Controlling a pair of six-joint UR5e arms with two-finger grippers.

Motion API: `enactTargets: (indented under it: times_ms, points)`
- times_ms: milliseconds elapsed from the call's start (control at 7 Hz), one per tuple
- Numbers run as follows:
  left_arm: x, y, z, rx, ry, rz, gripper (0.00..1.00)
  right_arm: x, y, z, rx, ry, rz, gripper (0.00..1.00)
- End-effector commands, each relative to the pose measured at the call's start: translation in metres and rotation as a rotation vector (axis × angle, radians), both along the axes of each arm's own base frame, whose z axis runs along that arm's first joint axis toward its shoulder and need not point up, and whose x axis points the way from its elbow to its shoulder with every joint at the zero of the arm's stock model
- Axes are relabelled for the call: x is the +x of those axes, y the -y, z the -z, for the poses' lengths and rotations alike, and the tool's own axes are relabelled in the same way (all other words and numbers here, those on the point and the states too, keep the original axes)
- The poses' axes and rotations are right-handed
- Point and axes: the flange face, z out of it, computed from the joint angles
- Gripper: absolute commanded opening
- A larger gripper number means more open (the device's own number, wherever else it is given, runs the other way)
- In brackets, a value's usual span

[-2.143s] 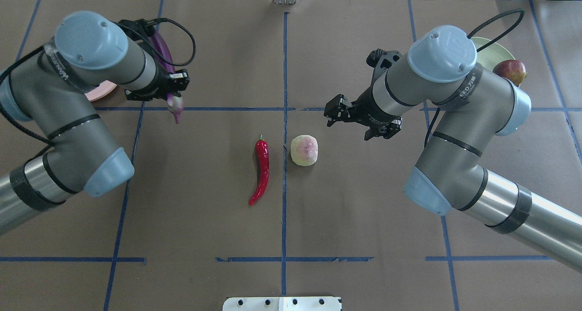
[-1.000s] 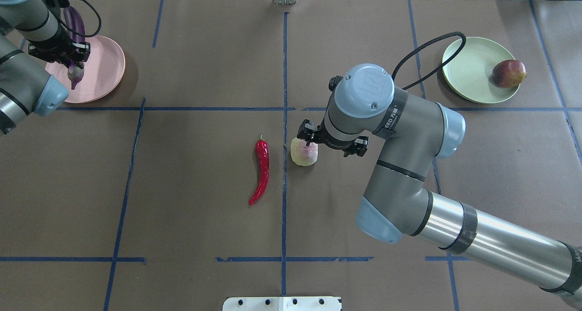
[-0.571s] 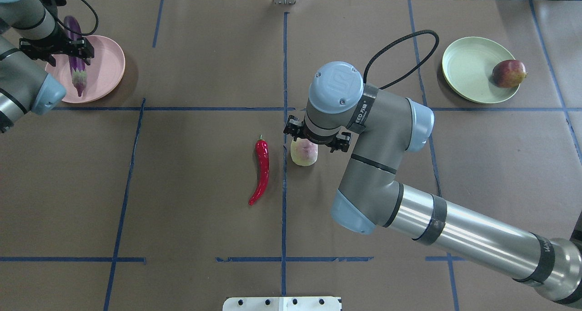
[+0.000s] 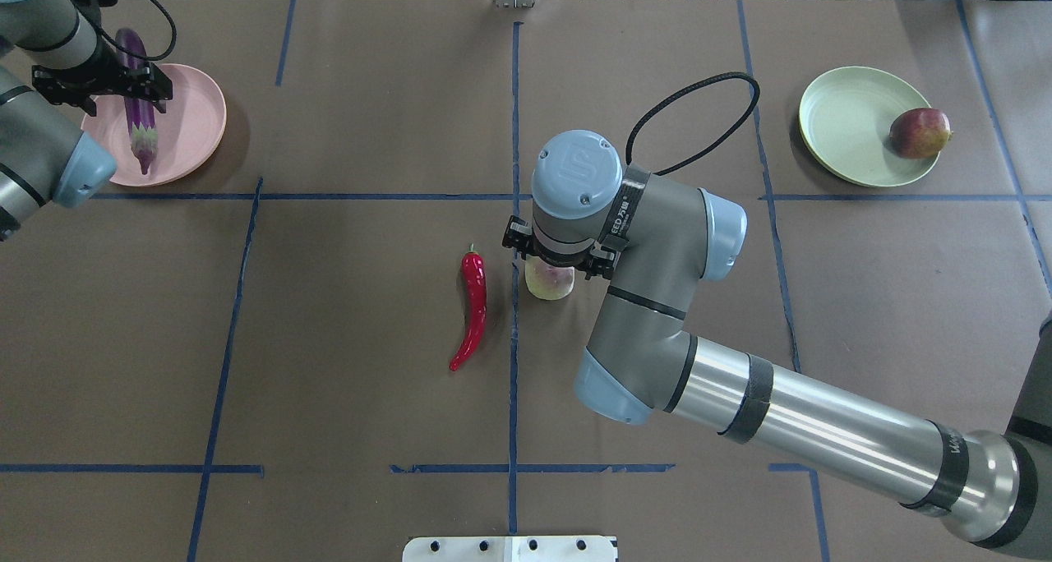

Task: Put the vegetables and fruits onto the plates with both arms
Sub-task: 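Grasp the peach with the right gripper while the left gripper releases the eggplant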

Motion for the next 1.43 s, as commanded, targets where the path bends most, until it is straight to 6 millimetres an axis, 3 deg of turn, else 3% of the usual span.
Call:
enactTargets:
  times_ms: [0,143,286,429,571,714,857,1143,1286]
  points:
    - [-0.002,-0.003,0.007,0.000,-0.012,0.022,1.00,-0.023,0.002,-0.010,-0.005,0.013,-0.005,1.00]
    - [-0.001,-0.004,0.014,0.005,-0.017,0.021,1.00,-0.031,-0.003,-0.015,0.005,0.029,-0.008,0.94]
    - [0.006,-0.007,0.019,-0.004,-0.044,0.011,1.00,-0.029,-0.004,-0.013,0.008,0.030,-0.009,0.23]
    - [0.014,-0.013,0.037,-0.040,-0.106,0.038,1.00,-0.020,0.003,-0.014,0.006,0.032,-0.017,0.00]
    - [0.053,-0.032,0.061,-0.087,-0.158,0.062,1.00,0.016,0.018,-0.006,0.005,0.039,-0.040,0.00]
    - [0.105,-0.060,0.089,-0.120,-0.199,0.061,1.00,0.062,0.036,-0.005,0.028,0.019,-0.036,0.00]
    - [0.135,-0.087,0.122,-0.121,-0.245,0.046,1.00,0.112,0.070,-0.024,0.073,-0.016,-0.017,0.00]
    - [0.198,-0.150,0.195,-0.089,-0.336,-0.037,1.00,0.219,0.137,-0.095,0.162,-0.105,0.064,0.00]
    - [0.235,-0.176,0.225,-0.075,-0.365,-0.100,1.00,0.261,0.171,-0.128,0.187,-0.156,0.108,0.00]
